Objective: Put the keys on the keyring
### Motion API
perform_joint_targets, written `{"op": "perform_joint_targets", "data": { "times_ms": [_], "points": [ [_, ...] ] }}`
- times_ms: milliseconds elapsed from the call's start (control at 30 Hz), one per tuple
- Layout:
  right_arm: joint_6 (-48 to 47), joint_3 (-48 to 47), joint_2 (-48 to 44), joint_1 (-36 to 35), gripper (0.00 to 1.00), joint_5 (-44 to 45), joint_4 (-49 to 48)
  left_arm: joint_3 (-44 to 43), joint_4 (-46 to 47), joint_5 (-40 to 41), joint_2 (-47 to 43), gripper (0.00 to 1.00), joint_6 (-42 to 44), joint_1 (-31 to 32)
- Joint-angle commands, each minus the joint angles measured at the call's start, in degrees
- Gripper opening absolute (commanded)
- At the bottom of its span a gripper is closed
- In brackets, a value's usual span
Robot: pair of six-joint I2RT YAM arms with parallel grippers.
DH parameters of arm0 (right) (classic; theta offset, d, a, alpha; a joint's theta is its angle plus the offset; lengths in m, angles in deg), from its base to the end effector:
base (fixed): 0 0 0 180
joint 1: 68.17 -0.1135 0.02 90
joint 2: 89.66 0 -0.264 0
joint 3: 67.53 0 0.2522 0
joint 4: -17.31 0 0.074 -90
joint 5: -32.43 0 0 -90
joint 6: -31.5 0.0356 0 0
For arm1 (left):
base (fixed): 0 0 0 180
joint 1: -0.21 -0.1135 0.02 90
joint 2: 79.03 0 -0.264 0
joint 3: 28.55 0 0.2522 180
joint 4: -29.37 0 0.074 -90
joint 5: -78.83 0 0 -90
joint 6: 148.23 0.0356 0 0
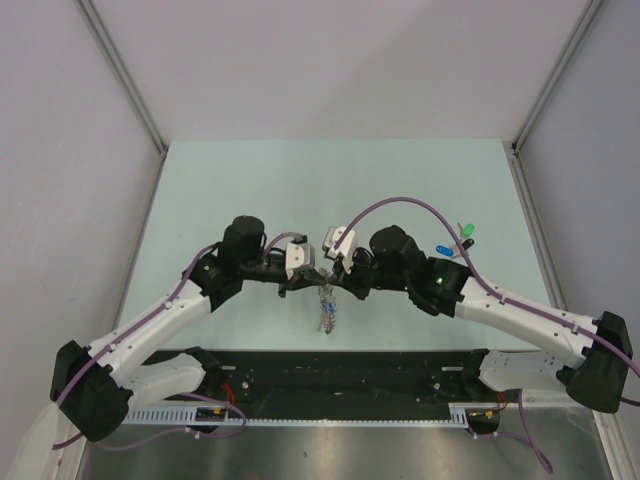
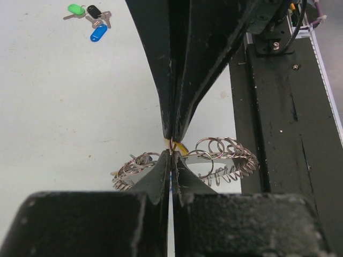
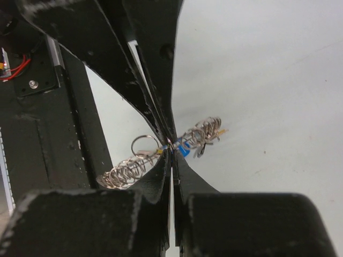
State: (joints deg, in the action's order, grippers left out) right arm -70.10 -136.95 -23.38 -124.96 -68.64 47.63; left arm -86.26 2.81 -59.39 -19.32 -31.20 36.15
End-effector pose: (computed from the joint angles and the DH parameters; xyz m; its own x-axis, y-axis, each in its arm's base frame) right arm 0.1381 0.2234 0.3193 -0.0612 -0.4537 -0.8890 -0.9463 0.3097 -0.0930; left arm 0.1664 -0.1534 0.2859 0.0739 0.3204 -0.9444 0.9966 0.0106 0.0816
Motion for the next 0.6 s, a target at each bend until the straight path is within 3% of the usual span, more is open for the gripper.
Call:
{"op": "perform_joint_targets", "data": {
  "times_ms": [0,567],
  "points": [
    [-0.2,-1.8,1.1,-0.8,0.0,-0.5,-4.9,-2.6,1.8,-4.3,-0.5,0.0,1.1,1.4],
    [4.7,-0.8,-0.2,3.0,0.0,4.4,-1.3,-0.1,6.5,-0.4,-4.4,0.0,-1.4,1.5]
  ]
}}
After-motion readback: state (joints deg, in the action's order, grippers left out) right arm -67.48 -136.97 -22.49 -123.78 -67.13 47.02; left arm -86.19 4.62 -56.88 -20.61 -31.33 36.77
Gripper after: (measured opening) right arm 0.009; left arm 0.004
